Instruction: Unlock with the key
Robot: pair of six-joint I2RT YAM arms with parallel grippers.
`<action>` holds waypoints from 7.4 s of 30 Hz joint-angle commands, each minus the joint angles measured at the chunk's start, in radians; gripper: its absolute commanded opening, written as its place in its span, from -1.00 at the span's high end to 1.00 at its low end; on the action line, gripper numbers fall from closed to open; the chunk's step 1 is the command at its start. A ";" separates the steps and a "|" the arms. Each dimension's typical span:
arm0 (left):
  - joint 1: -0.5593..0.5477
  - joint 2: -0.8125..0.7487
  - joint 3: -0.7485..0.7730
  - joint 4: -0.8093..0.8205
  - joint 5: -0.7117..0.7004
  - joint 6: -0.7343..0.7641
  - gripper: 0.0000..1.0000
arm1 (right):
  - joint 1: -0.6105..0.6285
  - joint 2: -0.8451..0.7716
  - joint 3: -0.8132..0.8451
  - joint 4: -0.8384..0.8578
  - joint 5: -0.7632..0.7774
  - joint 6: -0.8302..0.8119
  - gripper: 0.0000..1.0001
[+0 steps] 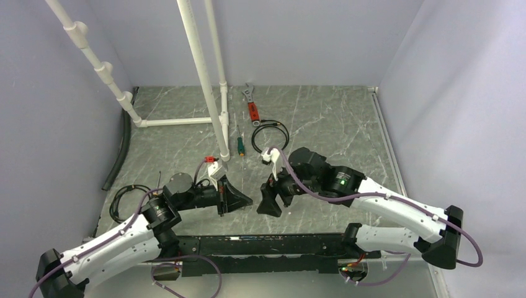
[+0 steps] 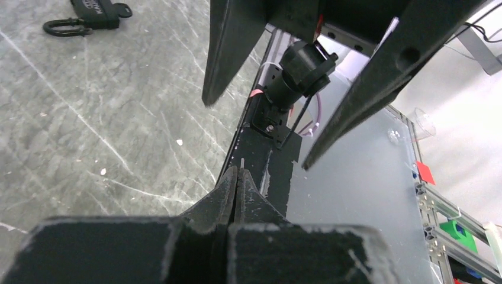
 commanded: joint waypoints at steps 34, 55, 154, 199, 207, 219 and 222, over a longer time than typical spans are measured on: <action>-0.005 -0.234 0.572 -1.141 -0.873 -0.132 1.00 | 0.026 0.594 0.273 -0.171 0.581 1.056 -0.99; -0.005 -0.258 0.554 -1.117 -0.831 -0.124 1.00 | 0.108 0.966 0.533 -0.283 0.638 1.068 -0.63; -0.003 -0.068 0.249 -0.407 -0.589 -0.153 1.00 | -0.192 0.201 -0.008 0.082 0.653 1.266 1.00; -0.004 0.084 -0.052 0.380 -0.525 -0.214 1.00 | -0.194 0.055 -0.111 0.247 0.505 1.569 1.00; -0.005 0.128 -0.056 0.424 -0.524 -0.214 1.00 | -0.194 0.052 -0.106 0.238 0.509 1.563 1.00; -0.005 0.189 -0.053 0.450 -0.517 -0.213 1.00 | -0.194 0.073 -0.098 0.234 0.490 1.557 1.00; -0.005 0.188 -0.061 0.458 -0.523 -0.213 1.00 | -0.194 0.078 -0.091 0.228 0.489 1.551 1.00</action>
